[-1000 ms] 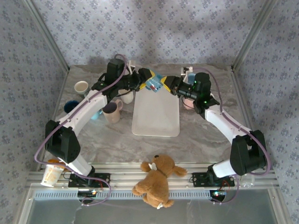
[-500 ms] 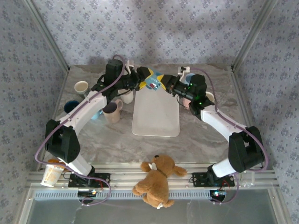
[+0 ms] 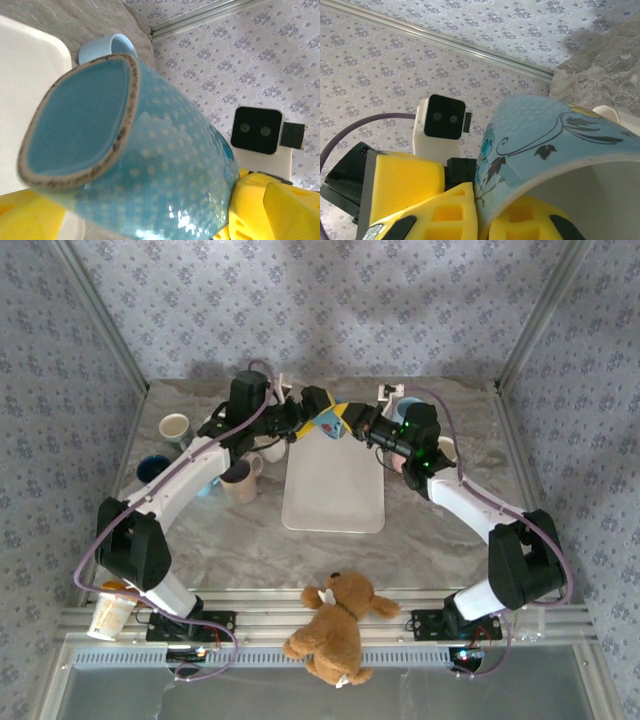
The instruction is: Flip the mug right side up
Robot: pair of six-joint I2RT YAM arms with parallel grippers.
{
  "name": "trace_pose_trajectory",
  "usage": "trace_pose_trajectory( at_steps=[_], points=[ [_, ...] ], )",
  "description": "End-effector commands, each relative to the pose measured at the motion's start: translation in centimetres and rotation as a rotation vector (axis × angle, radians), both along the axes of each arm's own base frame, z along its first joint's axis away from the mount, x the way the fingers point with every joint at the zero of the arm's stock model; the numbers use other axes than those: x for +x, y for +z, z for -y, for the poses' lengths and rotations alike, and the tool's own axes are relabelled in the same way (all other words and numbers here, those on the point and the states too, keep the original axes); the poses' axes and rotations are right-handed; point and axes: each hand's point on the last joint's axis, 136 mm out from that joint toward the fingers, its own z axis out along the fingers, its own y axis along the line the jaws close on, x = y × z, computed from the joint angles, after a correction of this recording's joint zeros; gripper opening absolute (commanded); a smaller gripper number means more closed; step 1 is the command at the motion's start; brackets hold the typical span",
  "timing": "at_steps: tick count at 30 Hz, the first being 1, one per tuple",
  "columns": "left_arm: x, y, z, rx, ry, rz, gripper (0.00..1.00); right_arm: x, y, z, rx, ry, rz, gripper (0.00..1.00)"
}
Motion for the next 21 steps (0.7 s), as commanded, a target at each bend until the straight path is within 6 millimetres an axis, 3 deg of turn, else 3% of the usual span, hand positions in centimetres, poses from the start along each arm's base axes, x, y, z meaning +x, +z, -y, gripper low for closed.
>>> trace_pose_trajectory(
  at_steps=[1,7,21],
  points=[
    [-0.8,3.6,-2.3,0.027,0.007,0.155,1.00,-0.7,2.8,0.5,0.004,0.007,0.122,0.00],
    [-1.0,4.5,-4.6,0.066,0.018,0.218,1.00,-2.1,2.1,1.3,-0.144,0.025,0.134,0.00],
    [-1.9,1.9,-4.9,0.247,-0.086,0.292,1.00,-7.4,0.3,4.3,-0.475,0.145,0.139,0.00]
  ],
)
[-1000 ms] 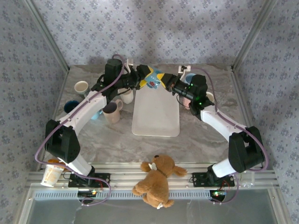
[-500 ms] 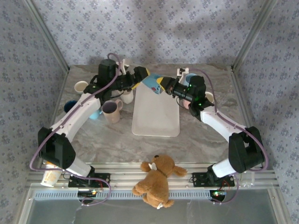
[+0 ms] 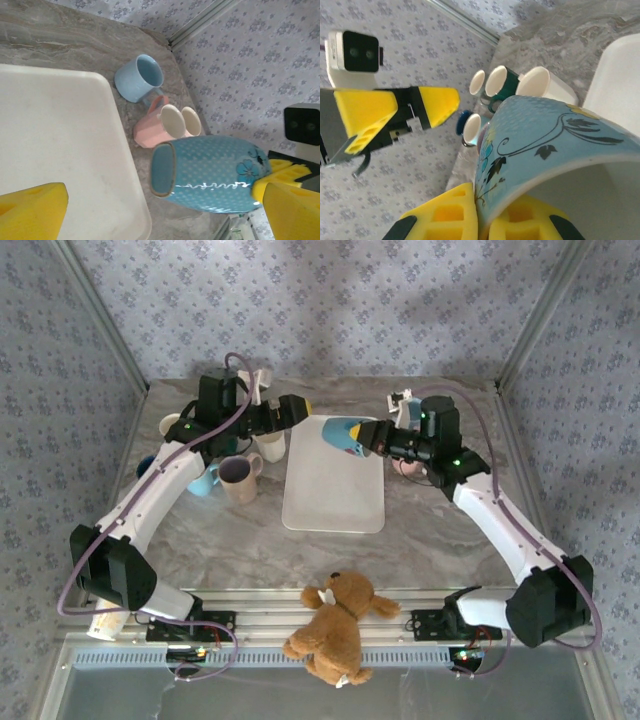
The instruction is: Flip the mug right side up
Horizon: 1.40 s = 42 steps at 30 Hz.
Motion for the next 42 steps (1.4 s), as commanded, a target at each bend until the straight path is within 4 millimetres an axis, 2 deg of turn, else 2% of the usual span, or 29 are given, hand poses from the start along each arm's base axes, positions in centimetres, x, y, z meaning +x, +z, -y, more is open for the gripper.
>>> trace_pose_trajectory(
  at_steps=[1,4,9,19,25,31,36,42],
  points=[
    [-0.3,0.4,0.3,0.033,-0.046,0.049,0.99,-2.4,1.5,0.9,-0.066,0.085,0.060,0.00],
    [-0.2,0.0,0.6,0.053,-0.067,0.038,1.00,-3.4,1.1,1.9,-0.109,0.103,0.054,0.00],
    [0.1,-0.9,0.5,0.106,-0.063,0.022,0.99,-3.8,-1.5,4.5,-0.168,0.026,-0.053,0.00],
    [0.1,-2.7,1.8,0.150,-0.122,0.032,0.99,-6.2,-5.6,8.1,-0.225,-0.060,-0.295,0.00],
    [-0.1,-2.6,2.3,0.158,-0.140,0.038,1.00,-7.6,-7.7,10.1,-0.286,-0.102,-0.412,0.00],
    [-0.3,-2.7,2.9,0.159,-0.149,0.041,1.00,-8.5,-9.9,12.9,-0.430,-0.206,-0.495,0.00],
    [-0.3,-2.8,3.2,0.165,-0.153,0.037,0.99,-6.9,-11.5,15.0,-0.526,-0.294,-0.520,0.00],
    [-0.3,-3.5,3.1,0.219,-0.131,0.019,0.99,-2.7,-12.5,15.0,-0.498,-0.347,-0.488,0.00]
  ],
)
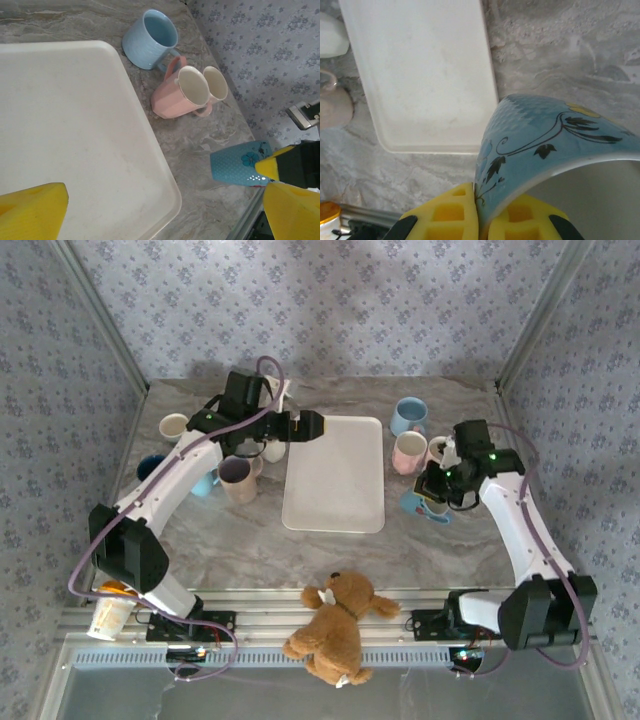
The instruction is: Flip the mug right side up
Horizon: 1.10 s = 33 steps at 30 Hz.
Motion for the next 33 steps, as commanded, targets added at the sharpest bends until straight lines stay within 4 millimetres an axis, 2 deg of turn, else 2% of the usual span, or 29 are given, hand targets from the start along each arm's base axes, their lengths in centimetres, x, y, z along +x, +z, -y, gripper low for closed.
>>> trace_pose_trajectory(
  at_steps=[1,7,13,15,29,33],
  points=[
    [-0.1,0.1,0.3,0.036,-0.008,0.018,0.99,3.4,0.4,0.5,-0.019,-0.043,0.085,0.00],
    [-0.3,-0.3,0.7,0.050,-0.020,0.016,0.99,5.0,-2.8,1.4,-0.101,-0.050,0.004,0.00],
    [-0.4,-0.6,1.0,0.058,-0.030,0.012,1.00,5.2,-4.6,1.8,-0.166,-0.034,-0.053,0.00],
    [-0.4,-0.6,1.1,0.058,-0.031,0.009,0.99,6.0,-4.0,1.6,-0.172,-0.027,-0.036,0.00],
    [-0.6,-0.5,1.4,0.058,-0.042,0.008,0.99,6.8,-5.5,0.2,-0.193,0.047,-0.083,0.08],
    [-0.6,-0.4,1.3,0.062,-0.042,0.009,0.99,6.8,-5.5,-0.1,-0.200,0.059,-0.083,0.20]
  ],
)
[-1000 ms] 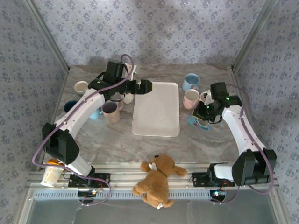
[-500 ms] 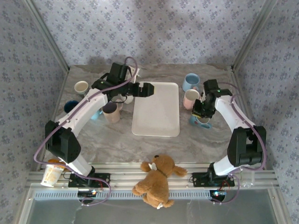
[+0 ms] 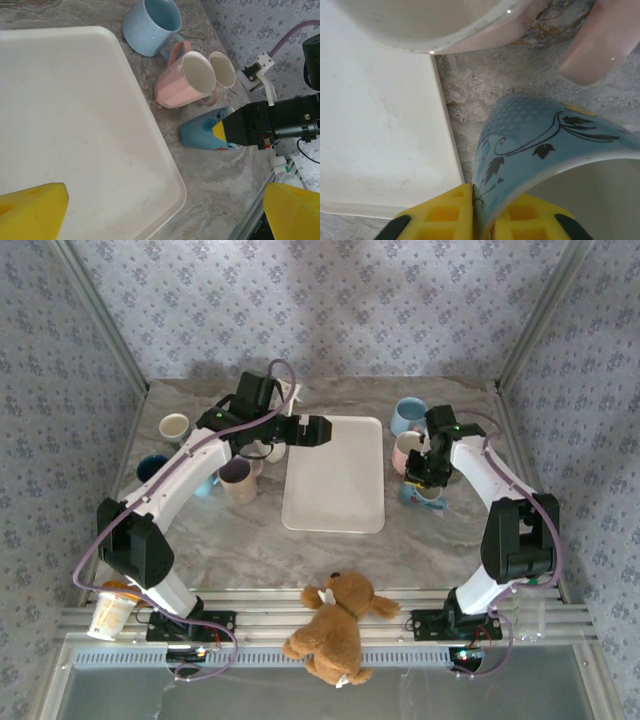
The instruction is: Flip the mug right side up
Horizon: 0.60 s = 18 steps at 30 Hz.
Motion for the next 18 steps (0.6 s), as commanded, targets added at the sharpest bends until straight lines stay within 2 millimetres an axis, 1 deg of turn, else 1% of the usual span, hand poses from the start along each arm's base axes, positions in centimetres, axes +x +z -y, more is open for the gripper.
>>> trace_pose_trajectory(
  at_steps=[1,8,15,18],
  points=[
    [-0.1,0.8,0.1,0.010,-0.016,0.026,0.99,0.6,1.0,-0.2,-0.017,0.022,0.025,0.22],
    [-0.1,0.9,0.2,0.011,-0.019,0.031,0.99,0.7,1.7,-0.5,-0.013,0.030,0.034,0.32],
    [-0.1,0.8,0.1,0.015,-0.018,0.034,1.00,-0.1,2.3,-0.6,0.000,0.035,0.041,0.36],
    [-0.1,1.0,0.1,0.014,-0.018,0.036,0.99,-0.4,3.1,-0.5,0.006,0.033,0.056,0.37]
  ],
)
